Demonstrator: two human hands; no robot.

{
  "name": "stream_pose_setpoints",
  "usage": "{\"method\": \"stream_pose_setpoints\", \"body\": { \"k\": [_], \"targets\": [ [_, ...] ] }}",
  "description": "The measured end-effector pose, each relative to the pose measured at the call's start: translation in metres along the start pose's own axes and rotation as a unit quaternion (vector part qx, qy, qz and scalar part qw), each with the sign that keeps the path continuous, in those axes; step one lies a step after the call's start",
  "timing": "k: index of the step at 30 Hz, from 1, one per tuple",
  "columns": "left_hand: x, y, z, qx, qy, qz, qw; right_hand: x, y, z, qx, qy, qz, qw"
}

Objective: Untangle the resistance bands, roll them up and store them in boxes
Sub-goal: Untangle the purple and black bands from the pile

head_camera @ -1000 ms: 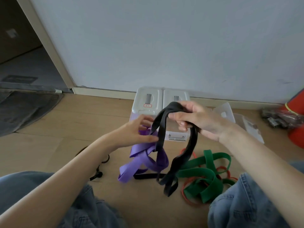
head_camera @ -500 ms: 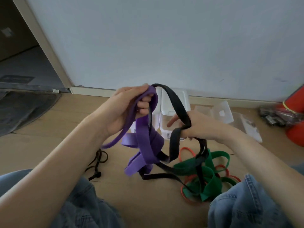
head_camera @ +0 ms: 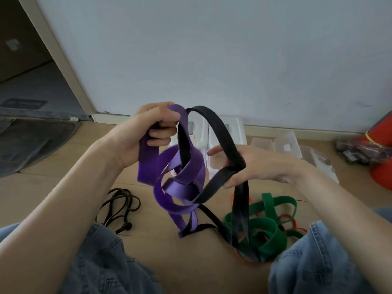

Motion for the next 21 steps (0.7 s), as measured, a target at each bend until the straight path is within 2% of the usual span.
{"method": "stream_pose_setpoints", "body": {
  "k": [3,4,6,8,9,13,21],
  "targets": [
    [-0.006,-0.003,0.001,-0.003,0.001,-0.036,0.999,-0.001,0.005,-0.001,0.036,0.013,0.058,0.998],
    [-0.009,-0.004,0.004,-0.009,-0.029,-0.054,0.998,-0.004,0.004,-0.003,0.046,0.008,0.043,0.998],
    [-0.007,-0.003,0.012,-0.017,-0.135,-0.060,0.989,-0.012,0.001,-0.002,0.048,0.026,-0.056,0.997],
    [0.004,-0.002,0.021,-0.030,-0.212,-0.014,0.977,-0.009,-0.004,0.007,0.020,0.051,-0.135,0.989],
    [0.009,0.000,0.024,-0.034,-0.226,0.012,0.974,-0.002,-0.007,0.012,-0.001,0.044,-0.138,0.990],
    [0.017,0.002,0.017,-0.024,-0.201,0.053,0.978,0.025,-0.016,0.030,-0.063,-0.006,-0.091,0.994],
    [0.006,-0.002,0.011,0.016,-0.118,0.020,0.993,0.042,-0.021,0.030,-0.059,-0.048,-0.073,0.994]
  ]
}}
Point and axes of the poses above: each hand's wrist, its own y-axis away from the middle knuckle, its own x-axis out of the palm, z = x × y, the point moved 6 cm from there along -y, towards the middle knuckle, and after that the axes turned 6 degrees about -z, right-handed, at the moved point
